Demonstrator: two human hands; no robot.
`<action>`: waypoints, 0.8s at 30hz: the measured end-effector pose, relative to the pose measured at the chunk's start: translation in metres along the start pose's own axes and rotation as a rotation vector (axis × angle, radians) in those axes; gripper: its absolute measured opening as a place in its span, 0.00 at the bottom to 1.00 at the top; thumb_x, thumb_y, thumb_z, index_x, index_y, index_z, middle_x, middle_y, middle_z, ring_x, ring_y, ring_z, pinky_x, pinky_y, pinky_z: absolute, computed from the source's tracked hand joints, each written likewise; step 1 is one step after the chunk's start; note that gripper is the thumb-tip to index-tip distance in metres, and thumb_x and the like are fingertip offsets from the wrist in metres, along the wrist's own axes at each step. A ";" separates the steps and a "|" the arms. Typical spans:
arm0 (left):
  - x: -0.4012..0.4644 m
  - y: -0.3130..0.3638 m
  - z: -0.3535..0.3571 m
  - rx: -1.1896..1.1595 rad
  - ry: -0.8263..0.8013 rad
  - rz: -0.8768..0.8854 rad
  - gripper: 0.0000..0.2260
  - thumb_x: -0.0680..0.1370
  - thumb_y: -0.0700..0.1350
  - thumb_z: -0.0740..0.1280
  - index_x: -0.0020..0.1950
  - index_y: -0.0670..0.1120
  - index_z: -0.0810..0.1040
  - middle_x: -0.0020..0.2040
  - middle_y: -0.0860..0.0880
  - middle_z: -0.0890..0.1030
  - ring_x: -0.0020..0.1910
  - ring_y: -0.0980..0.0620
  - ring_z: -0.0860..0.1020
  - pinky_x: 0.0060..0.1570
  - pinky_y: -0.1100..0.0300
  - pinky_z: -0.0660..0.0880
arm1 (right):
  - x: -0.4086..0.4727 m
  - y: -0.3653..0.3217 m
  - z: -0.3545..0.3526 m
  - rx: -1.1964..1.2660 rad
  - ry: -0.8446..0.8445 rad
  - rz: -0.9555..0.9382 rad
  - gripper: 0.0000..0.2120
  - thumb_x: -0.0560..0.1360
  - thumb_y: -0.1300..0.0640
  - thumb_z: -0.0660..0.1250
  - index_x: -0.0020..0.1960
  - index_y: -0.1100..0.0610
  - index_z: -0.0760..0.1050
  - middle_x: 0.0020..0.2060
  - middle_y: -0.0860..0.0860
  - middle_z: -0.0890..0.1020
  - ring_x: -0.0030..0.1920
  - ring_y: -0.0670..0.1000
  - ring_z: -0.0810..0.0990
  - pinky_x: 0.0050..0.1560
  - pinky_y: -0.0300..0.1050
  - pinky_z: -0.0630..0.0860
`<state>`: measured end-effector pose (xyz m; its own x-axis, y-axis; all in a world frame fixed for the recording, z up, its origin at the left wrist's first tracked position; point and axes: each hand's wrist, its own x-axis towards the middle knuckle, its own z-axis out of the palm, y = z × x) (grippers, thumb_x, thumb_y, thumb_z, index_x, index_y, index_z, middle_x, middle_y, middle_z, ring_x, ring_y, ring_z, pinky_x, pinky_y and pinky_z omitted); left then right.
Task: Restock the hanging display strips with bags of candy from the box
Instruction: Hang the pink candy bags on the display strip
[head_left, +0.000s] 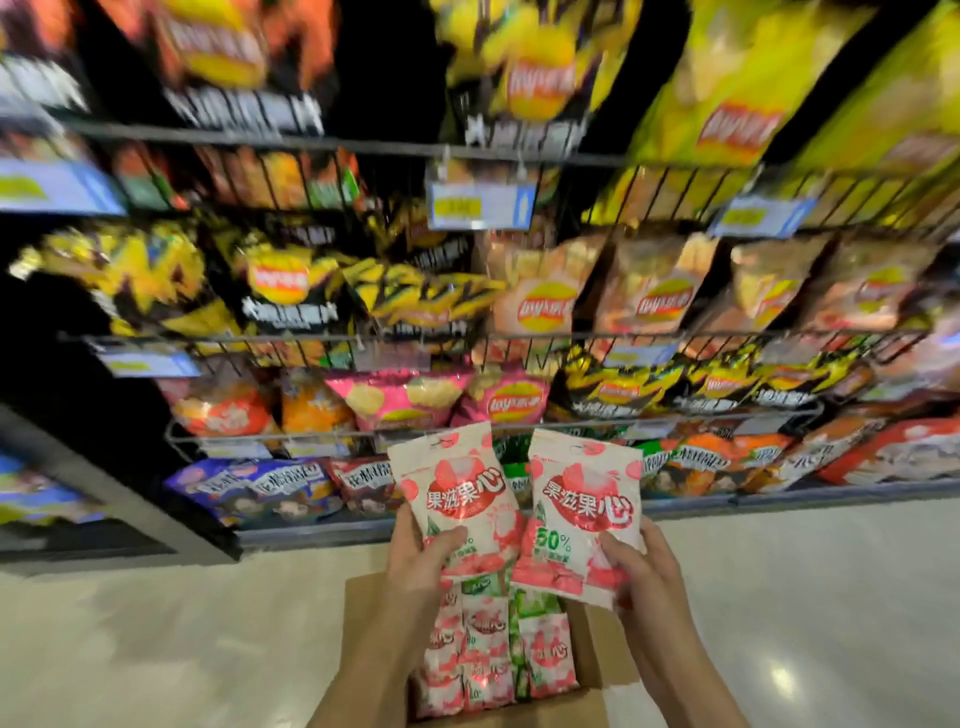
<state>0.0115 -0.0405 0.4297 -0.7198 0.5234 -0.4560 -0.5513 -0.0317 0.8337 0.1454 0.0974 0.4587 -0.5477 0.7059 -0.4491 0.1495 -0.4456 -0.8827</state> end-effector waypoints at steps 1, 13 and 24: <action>-0.016 0.024 0.006 -0.006 0.009 0.012 0.24 0.76 0.36 0.66 0.68 0.52 0.66 0.58 0.50 0.80 0.56 0.48 0.78 0.52 0.48 0.75 | -0.014 -0.023 0.006 0.000 0.001 -0.021 0.09 0.76 0.66 0.63 0.54 0.58 0.72 0.38 0.53 0.85 0.33 0.49 0.84 0.26 0.39 0.76; -0.165 0.225 0.026 -0.080 0.095 0.327 0.22 0.75 0.32 0.64 0.65 0.52 0.68 0.59 0.46 0.79 0.55 0.45 0.79 0.54 0.45 0.76 | -0.149 -0.217 0.074 0.026 -0.160 -0.276 0.15 0.75 0.64 0.65 0.59 0.51 0.71 0.45 0.51 0.83 0.43 0.52 0.81 0.37 0.45 0.76; -0.251 0.302 -0.040 -0.136 0.239 0.627 0.19 0.76 0.39 0.65 0.65 0.51 0.71 0.56 0.50 0.81 0.53 0.49 0.81 0.50 0.52 0.78 | -0.220 -0.250 0.165 -0.025 -0.400 -0.471 0.09 0.76 0.62 0.65 0.53 0.52 0.70 0.46 0.50 0.82 0.40 0.46 0.83 0.38 0.41 0.78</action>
<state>0.0089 -0.2153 0.7835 -0.9850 0.1696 0.0306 -0.0372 -0.3825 0.9232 0.0925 -0.0378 0.8006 -0.8252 0.5601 0.0725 -0.1672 -0.1197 -0.9786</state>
